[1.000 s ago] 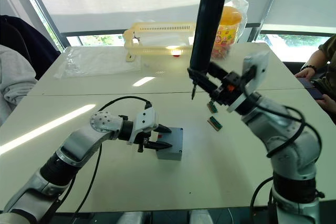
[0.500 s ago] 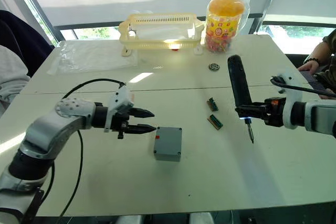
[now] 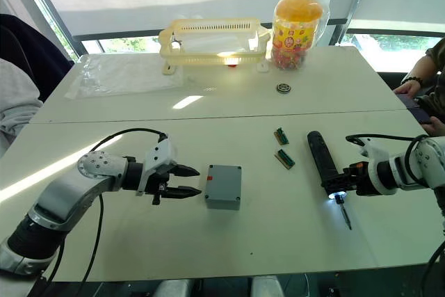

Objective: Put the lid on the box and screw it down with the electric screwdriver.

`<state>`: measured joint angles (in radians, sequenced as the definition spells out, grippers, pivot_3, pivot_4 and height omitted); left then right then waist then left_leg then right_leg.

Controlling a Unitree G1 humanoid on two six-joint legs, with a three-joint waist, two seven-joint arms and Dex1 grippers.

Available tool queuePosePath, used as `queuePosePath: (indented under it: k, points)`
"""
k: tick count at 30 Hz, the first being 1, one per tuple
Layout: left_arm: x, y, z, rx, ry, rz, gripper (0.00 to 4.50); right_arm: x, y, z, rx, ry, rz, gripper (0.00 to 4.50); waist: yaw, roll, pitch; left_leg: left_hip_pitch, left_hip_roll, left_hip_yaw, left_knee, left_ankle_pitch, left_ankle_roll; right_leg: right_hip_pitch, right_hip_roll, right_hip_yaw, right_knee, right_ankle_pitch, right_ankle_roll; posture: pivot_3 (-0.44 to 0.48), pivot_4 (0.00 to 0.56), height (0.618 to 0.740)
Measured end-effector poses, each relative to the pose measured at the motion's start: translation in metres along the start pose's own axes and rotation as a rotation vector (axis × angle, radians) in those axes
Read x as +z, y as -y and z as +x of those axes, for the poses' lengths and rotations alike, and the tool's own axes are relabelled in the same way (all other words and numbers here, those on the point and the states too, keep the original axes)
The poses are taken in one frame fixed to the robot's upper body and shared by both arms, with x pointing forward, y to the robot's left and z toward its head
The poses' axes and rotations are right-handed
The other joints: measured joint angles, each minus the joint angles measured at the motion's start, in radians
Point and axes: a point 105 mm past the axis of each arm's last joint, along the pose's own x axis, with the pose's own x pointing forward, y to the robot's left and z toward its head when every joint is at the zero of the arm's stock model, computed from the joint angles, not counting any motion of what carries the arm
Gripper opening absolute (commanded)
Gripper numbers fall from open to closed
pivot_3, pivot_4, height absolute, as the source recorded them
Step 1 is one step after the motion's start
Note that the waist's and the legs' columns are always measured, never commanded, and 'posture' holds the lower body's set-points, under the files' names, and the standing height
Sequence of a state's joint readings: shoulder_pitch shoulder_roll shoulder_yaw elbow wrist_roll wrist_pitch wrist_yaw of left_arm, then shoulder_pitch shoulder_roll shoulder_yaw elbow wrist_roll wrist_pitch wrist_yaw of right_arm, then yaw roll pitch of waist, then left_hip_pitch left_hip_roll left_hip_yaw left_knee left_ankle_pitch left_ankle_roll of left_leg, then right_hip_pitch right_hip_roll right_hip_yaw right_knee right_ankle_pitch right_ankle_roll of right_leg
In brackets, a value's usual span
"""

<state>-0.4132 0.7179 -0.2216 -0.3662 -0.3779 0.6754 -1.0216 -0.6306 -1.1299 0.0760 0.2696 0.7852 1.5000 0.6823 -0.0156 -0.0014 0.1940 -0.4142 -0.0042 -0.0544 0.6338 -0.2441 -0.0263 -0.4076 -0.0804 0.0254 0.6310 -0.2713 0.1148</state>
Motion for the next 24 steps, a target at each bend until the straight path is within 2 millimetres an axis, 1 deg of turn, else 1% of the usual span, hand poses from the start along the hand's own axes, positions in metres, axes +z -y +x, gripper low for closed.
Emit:
queuePosePath:
  k: [1, 2, 4, 5, 7, 8, 9, 11, 12, 13, 14, 15, 16, 18, 19, 20, 21, 24]
  points:
    - [-0.003, 0.002, 0.0, 0.002, -0.002, -0.01, 2.35, 0.002, 0.001, 0.001, -0.007, 0.002, -0.002, 2.78, -0.001, 0.0, 0.0, 0.001, 0.0, 0.0, -0.001, 0.0, 0.0, 0.0, 0.0, 0.0, 0.0, 0.0, 0.0, 0.0, 0.15, 0.74]
    - [-0.007, 0.003, 0.001, 0.009, -0.007, -0.029, 2.35, 0.004, -0.001, 0.002, -0.005, 0.009, -0.012, 3.13, -0.003, -0.001, 0.0, 0.002, 0.0, 0.0, -0.001, 0.0, 0.0, 0.001, 0.0, 0.0, 0.0, 0.0, 0.0, 0.0, 0.15, 0.74]
    - [-0.009, 0.003, 0.003, 0.02, -0.006, -0.043, 2.35, 0.01, -0.002, 0.003, -0.012, 0.027, -0.048, 4.16, -0.001, -0.002, -0.001, 0.002, 0.0, 0.0, 0.0, 0.0, 0.0, 0.002, 0.0, 0.0, 0.0, 0.0, 0.001, 0.0, 0.15, 0.74]
    - [-0.01, 0.001, 0.003, 0.033, -0.008, -0.042, 2.35, 0.013, -0.001, 0.003, -0.031, 0.04, -0.082, 4.36, 0.0, -0.003, -0.001, 0.003, 0.0, -0.001, 0.0, 0.0, 0.0, 0.004, 0.0, 0.0, 0.0, 0.0, 0.001, 0.0, 0.15, 0.74]
    - [-0.01, -0.003, 0.005, 0.068, -0.001, -0.047, 2.35, 0.021, 0.005, 0.003, -0.097, 0.081, -0.174, 4.36, 0.003, -0.002, 0.0, 0.004, 0.0, 0.0, 0.002, 0.0, -0.001, 0.005, 0.0, 0.0, 0.0, 0.0, 0.001, 0.0, 0.15, 0.74]
    - [-0.01, -0.004, 0.006, 0.078, 0.005, -0.055, 2.35, 0.027, 0.005, 0.001, -0.111, 0.108, -0.217, 4.36, 0.003, -0.002, 0.0, 0.003, -0.001, 0.0, 0.003, 0.001, -0.002, 0.005, -0.001, 0.0, 0.0, 0.001, 0.001, 0.0, 0.15, 0.74]
    - [-0.01, -0.005, 0.007, 0.089, 0.012, -0.062, 2.35, 0.035, -0.002, -0.002, -0.098, 0.142, -0.259, 4.36, 0.002, -0.001, 0.001, 0.003, -0.001, 0.0, 0.003, 0.002, -0.003, 0.005, -0.001, 0.0, 0.0, 0.001, 0.001, 0.0, 0.15, 0.74]
    - [-0.006, -0.008, 0.008, 0.108, 0.021, -0.06, 2.35, 0.061, -0.034, -0.022, -0.029, 0.279, -0.423, 4.36, -0.001, 0.001, 0.001, 0.003, 0.0, 0.0, 0.002, 0.002, -0.003, 0.004, -0.001, 0.001, 0.0, 0.003, 0.004, 0.0, 0.15, 0.74]
    - [-0.005, -0.01, 0.008, 0.115, 0.022, -0.054, 2.35, 0.068, -0.053, -0.035, 0.01, 0.344, -0.52, 4.36, 0.0, 0.0, 0.001, 0.003, 0.0, -0.001, 0.0, 0.002, -0.003, 0.004, 0.001, 0.0, 0.0, 0.003, 0.004, 0.0, 0.15, 0.74]
    - [-0.005, -0.012, 0.009, 0.121, 0.023, -0.058, 2.35, 0.065, -0.073, -0.043, 0.064, 0.385, -0.626, 4.36, 0.003, -0.002, 0.0, 0.004, 0.0, -0.003, -0.002, 0.002, -0.003, 0.004, 0.001, -0.002, 0.001, 0.003, 0.004, 0.0, 0.15, 0.74]
    - [-0.008, -0.014, 0.01, 0.128, 0.019, -0.075, 2.35, 0.053, -0.094, -0.043, 0.134, 0.393, -0.725, 4.36, 0.006, -0.005, -0.003, 0.004, 0.001, -0.006, -0.003, 0.002, -0.003, 0.005, 0.003, -0.004, 0.001, 0.002, 0.004, 0.0, 0.15, 0.74]
    - [-0.012, -0.015, 0.011, 0.129, 0.012, -0.089, 2.35, 0.04, -0.107, -0.036, 0.198, 0.368, -0.779, 4.36, 0.006, -0.007, -0.003, 0.004, 0.002, -0.007, -0.003, 0.002, -0.003, 0.005, 0.003, -0.005, 0.001, 0.002, 0.004, 0.0, 0.15, 0.74]
    - [-0.014, -0.013, 0.013, 0.115, 0.009, -0.103, 2.35, 0.014, -0.119, -0.022, 0.272, 0.317, -0.825, 4.36, 0.011, -0.009, -0.003, 0.003, 0.002, -0.008, -0.004, 0.002, -0.003, 0.006, 0.003, -0.006, 0.0, 0.001, 0.004, 0.0, 0.15, 0.74]
    - [-0.02, -0.01, 0.017, 0.089, -0.007, -0.119, 2.35, -0.027, -0.13, 0.004, 0.386, 0.215, -0.811, 4.36, 0.015, -0.008, -0.003, 0.001, 0.0, -0.006, -0.003, 0.002, -0.003, 0.004, 0.0, -0.004, 0.0, 0.001, 0.005, 0.0, 0.15, 0.74]
    - [-0.023, -0.009, 0.018, 0.081, -0.015, -0.124, 2.35, -0.042, -0.135, 0.012, 0.429, 0.179, -0.798, 4.36, 0.017, -0.007, -0.002, 0.001, -0.001, -0.004, -0.002, 0.002, -0.003, 0.004, -0.001, -0.003, 0.0, 0.001, 0.005, 0.0, 0.15, 0.74]
    - [-0.025, -0.01, 0.019, 0.078, -0.021, -0.128, 2.35, -0.053, -0.142, 0.018, 0.459, 0.171, -0.796, 4.36, 0.018, -0.007, -0.002, 0.001, -0.001, -0.003, -0.001, 0.002, -0.004, 0.004, -0.001, -0.001, 0.0, 0.002, 0.005, 0.0, 0.15, 0.74]
    - [-0.025, -0.011, 0.019, 0.08, -0.023, -0.131, 2.35, -0.059, -0.147, 0.02, 0.47, 0.18, -0.802, 4.36, 0.016, -0.007, -0.002, 0.001, -0.001, -0.003, 0.001, 0.002, -0.004, 0.004, -0.001, -0.001, 0.0, 0.002, 0.005, 0.0, 0.15, 0.74]
    - [-0.02, -0.017, 0.025, 0.079, -0.016, -0.118, 2.35, -0.064, -0.157, 0.031, 0.489, 0.238, -0.767, 4.36, 0.018, -0.008, -0.002, 0.005, -0.001, -0.004, 0.005, 0.003, -0.006, 0.01, 0.0, -0.002, 0.0, 0.002, 0.0, 0.0, 0.15, 0.74]
